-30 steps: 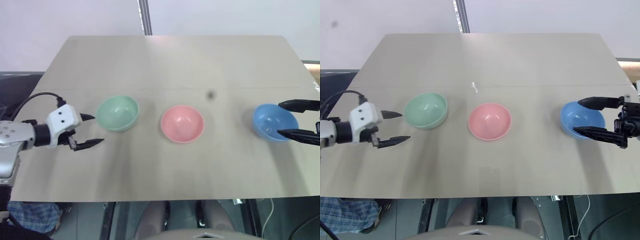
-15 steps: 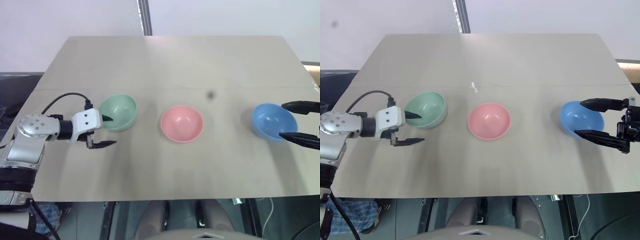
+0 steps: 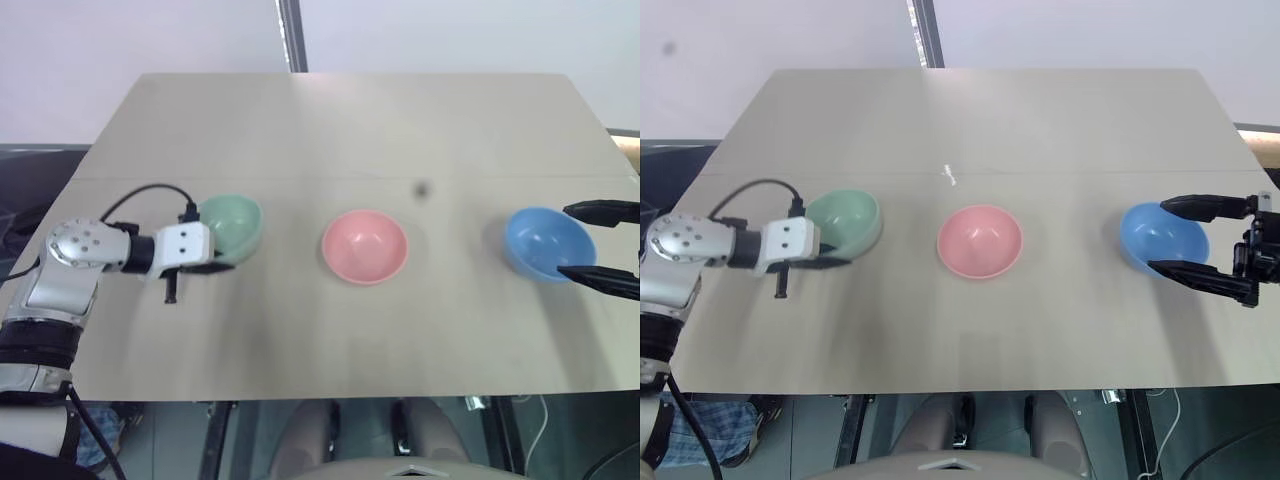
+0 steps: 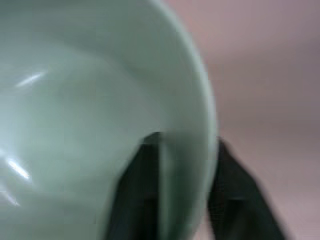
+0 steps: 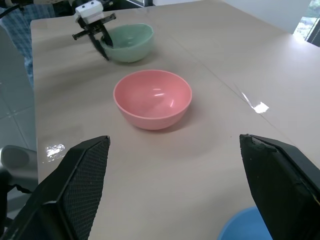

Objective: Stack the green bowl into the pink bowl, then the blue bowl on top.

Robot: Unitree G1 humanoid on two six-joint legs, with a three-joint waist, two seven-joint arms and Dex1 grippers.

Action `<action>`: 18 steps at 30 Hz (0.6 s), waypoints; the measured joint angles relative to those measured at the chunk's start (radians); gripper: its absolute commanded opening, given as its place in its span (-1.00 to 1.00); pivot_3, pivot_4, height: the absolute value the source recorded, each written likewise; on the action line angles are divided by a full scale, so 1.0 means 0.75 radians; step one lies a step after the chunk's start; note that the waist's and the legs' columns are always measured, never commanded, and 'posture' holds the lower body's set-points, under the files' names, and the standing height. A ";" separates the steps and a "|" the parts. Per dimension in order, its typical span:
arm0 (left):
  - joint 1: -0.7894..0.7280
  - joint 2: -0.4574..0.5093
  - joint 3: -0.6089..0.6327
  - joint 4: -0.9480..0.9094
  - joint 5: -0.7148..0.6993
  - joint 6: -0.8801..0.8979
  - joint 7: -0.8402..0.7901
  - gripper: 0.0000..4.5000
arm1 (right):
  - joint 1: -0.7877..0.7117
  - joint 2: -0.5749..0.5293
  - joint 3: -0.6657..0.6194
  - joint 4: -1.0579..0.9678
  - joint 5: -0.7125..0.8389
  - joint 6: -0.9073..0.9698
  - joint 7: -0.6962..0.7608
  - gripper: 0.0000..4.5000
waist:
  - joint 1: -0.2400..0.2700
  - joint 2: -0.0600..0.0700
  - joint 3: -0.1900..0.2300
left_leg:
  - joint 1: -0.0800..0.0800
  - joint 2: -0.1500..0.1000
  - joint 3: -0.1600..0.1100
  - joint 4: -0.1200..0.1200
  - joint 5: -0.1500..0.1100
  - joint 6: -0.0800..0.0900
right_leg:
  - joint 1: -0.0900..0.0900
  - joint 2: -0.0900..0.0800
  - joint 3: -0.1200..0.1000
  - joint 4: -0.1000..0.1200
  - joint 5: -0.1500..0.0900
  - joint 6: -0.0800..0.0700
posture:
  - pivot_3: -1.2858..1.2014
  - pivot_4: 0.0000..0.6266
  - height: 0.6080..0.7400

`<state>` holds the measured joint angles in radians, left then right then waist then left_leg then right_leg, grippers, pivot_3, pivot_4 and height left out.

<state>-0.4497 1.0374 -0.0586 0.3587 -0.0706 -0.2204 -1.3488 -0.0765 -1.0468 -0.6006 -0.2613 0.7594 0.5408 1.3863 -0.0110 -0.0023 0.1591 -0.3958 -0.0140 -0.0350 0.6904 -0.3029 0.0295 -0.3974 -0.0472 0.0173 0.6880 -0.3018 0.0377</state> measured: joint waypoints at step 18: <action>-0.206 -0.013 -0.018 -0.011 -0.078 -0.151 -0.214 -0.97 | 0.004 0.000 0.008 0.012 -0.005 -0.022 -0.005 1.00 | 0.003 -0.002 0.001 | -0.002 0.000 -0.002 0.016 -0.003 0.006 | 0.002 0.001 -0.002 0.011 0.000 0.001 | 0.03 -0.52 1.00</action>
<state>-0.6040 1.0277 -0.0723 0.3504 -0.1293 -0.3338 -1.5095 -0.0731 -1.0468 -0.5945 -0.2521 0.7552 0.5246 1.3828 -0.0089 -0.0037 0.1602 -0.3972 -0.0140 -0.0367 0.7020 -0.3053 0.0339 -0.3962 -0.0464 0.0160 0.6962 -0.3017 0.0381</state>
